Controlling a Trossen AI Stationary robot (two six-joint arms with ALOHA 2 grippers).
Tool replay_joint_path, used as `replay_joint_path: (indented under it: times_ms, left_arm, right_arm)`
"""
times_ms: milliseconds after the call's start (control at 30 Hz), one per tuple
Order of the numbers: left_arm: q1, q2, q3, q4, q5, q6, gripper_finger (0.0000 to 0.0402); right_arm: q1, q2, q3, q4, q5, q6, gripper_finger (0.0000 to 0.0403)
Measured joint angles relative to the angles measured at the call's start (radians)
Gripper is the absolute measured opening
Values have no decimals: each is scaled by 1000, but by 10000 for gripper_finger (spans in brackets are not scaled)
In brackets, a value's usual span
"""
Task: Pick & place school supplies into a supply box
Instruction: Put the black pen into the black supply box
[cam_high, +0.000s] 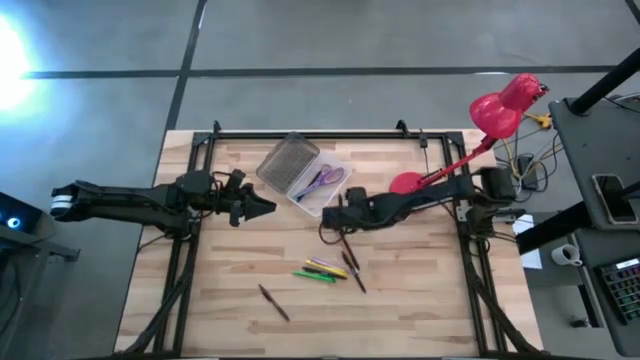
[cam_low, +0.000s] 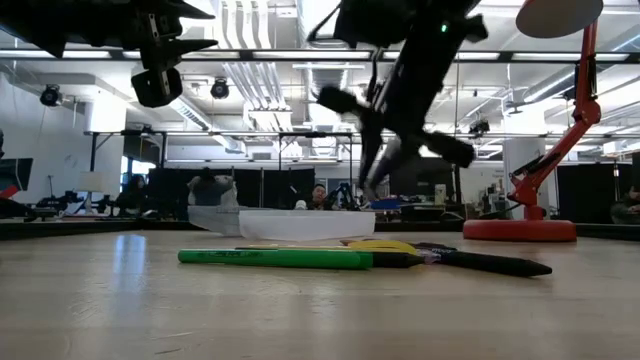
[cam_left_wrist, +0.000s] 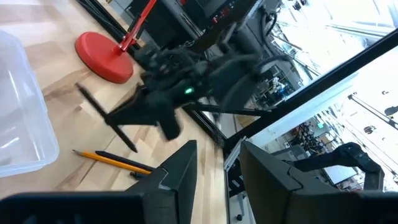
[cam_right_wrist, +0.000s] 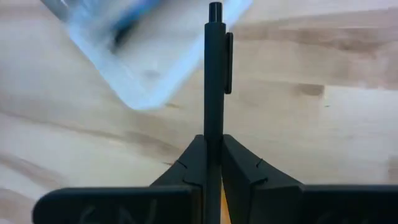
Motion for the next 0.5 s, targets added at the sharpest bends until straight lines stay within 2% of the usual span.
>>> replay_joint_path:
  times_ms: [167,300,500]
  left_arm:
    - [0,0,0,0,-17,-1,105]
    - [0,0,0,0,-18,-1,105]
    - [0,0,0,-1,-18,-3,105]
  right_arm:
    - [-100,-13,-16,207,24,115,22]
    - [-179,29,-13,409,-15,140,26]
    - [-262,87,10,406,-98,148,29]
